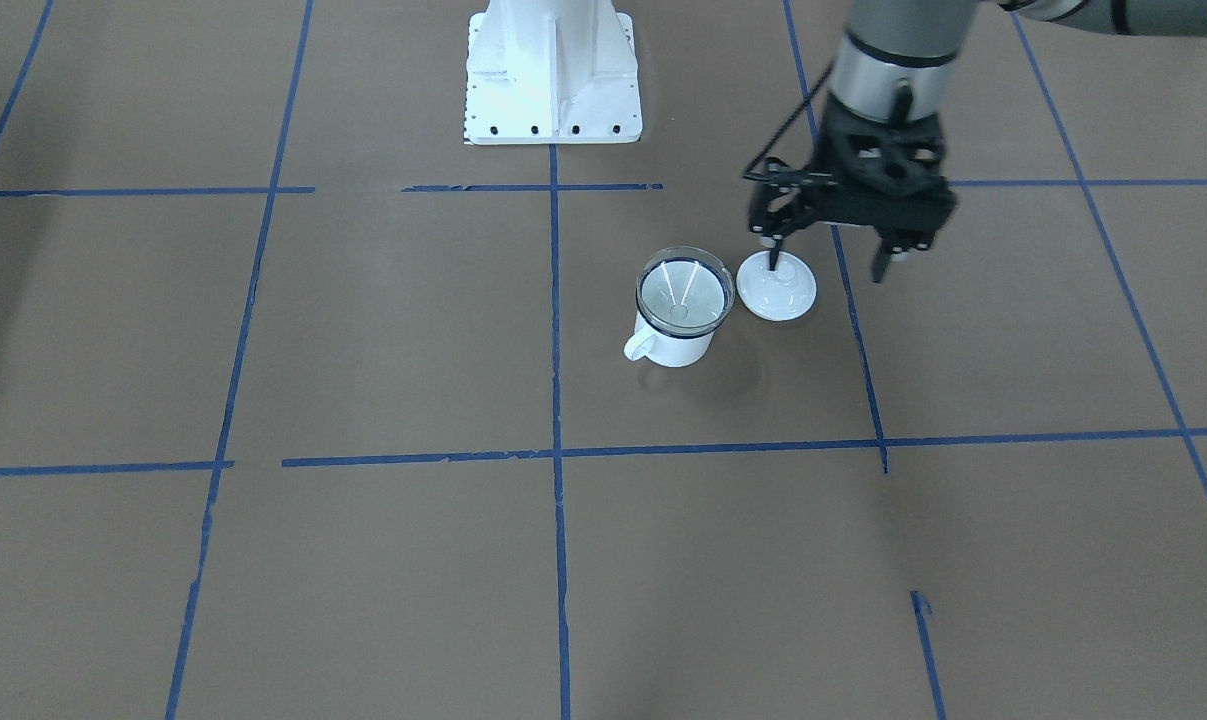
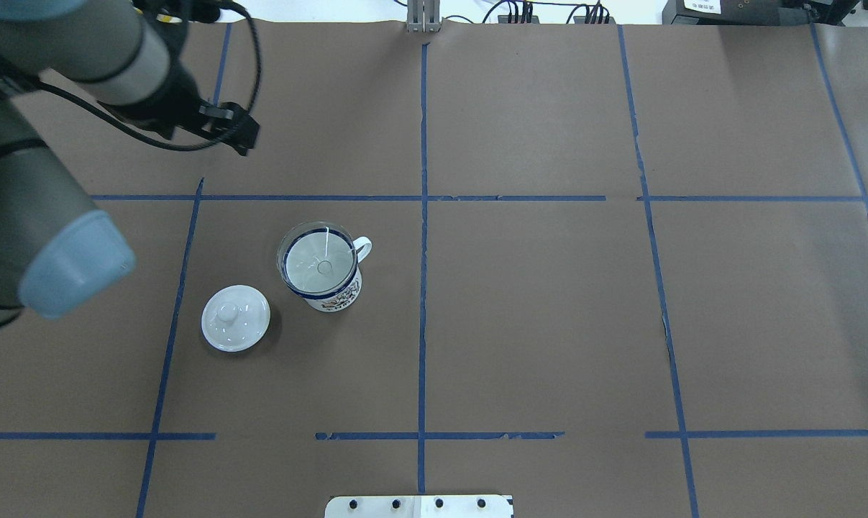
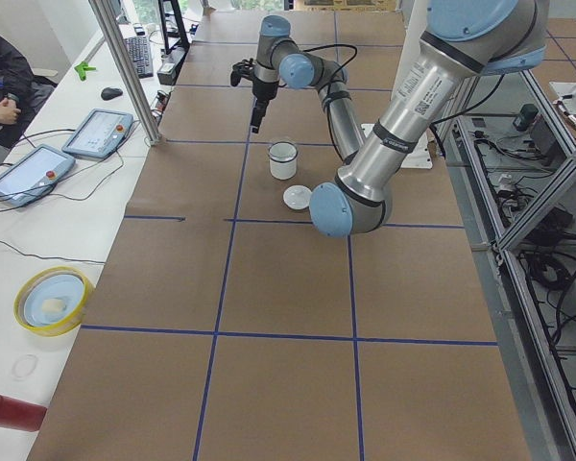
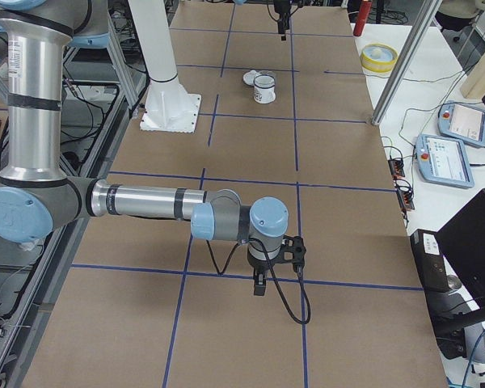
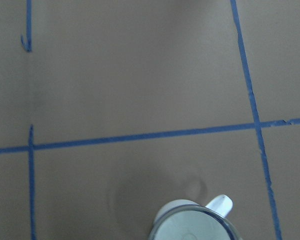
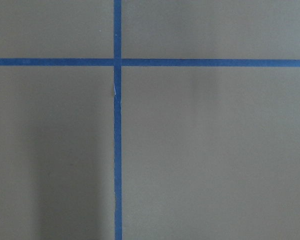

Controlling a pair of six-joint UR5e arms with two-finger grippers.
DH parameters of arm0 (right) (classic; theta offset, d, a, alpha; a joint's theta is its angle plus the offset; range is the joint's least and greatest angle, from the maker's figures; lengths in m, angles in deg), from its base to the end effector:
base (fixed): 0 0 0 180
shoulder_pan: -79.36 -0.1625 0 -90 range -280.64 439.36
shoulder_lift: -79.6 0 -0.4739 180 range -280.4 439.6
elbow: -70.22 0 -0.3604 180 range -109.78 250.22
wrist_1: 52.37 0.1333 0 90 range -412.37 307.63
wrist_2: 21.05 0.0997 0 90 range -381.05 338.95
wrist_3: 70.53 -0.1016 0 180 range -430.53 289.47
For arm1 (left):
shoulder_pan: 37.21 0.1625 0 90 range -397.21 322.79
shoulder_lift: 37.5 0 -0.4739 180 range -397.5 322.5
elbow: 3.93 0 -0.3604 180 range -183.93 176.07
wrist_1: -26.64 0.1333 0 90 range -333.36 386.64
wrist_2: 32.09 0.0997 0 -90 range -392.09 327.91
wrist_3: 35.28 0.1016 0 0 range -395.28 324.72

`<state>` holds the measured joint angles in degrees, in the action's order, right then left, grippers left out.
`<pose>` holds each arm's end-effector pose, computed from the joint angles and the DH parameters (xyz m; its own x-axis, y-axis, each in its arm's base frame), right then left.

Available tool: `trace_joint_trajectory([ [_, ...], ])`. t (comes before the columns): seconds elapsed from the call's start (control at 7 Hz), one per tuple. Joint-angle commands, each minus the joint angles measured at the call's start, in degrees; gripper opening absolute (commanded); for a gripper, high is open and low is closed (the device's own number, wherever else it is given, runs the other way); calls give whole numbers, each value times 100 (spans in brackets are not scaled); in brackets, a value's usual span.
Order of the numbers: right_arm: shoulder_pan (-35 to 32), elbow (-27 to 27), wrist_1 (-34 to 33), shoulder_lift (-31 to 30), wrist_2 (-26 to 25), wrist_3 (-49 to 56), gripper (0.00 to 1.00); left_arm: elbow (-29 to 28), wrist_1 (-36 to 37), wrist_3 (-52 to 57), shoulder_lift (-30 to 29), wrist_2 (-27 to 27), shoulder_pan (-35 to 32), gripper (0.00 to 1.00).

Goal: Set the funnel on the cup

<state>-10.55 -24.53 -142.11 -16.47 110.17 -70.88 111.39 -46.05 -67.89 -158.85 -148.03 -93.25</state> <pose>0.0657 -0.4086 0.7203 0.7522 0.0171 0.6587 -0.0030 0.9997 -0.0225 0.2501 -0.5304 0.2735 0.7305 0.2714 -0.6267 -0.0454 0.9349 0.3519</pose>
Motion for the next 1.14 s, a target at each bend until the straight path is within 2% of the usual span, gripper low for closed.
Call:
trace_joint_trajectory([
  [0.0, 0, 0, 0, 0, 0, 0, 100, -463, -27, 3010, 951, -972, -2032, 100],
  [0.14, 0, 0, 0, 0, 0, 0, 100, -1058, -35, 4067, 1372, -1228, -2772, 100],
  [0.29, 0, 0, 0, 0, 0, 0, 100, -1465, -36, 4922, 1864, -1326, -2997, 100],
  [0.57, 0, 0, 0, 0, 0, 0, 100, -1977, -96, 5001, 2209, -1370, -3315, 100],
  [0.71, 0, 0, 0, 0, 0, 0, 100, -2022, -419, 4975, 2507, -1519, -3560, 100],
  [0.86, 0, 0, 0, 0, 0, 0, 100, -2057, -431, 4983, 2763, -1946, -3606, 100],
  [1.0, 0, 0, 0, 0, 0, 0, 100, -2049, -431, 4992, 2896, -2055, -3693, 100],
])
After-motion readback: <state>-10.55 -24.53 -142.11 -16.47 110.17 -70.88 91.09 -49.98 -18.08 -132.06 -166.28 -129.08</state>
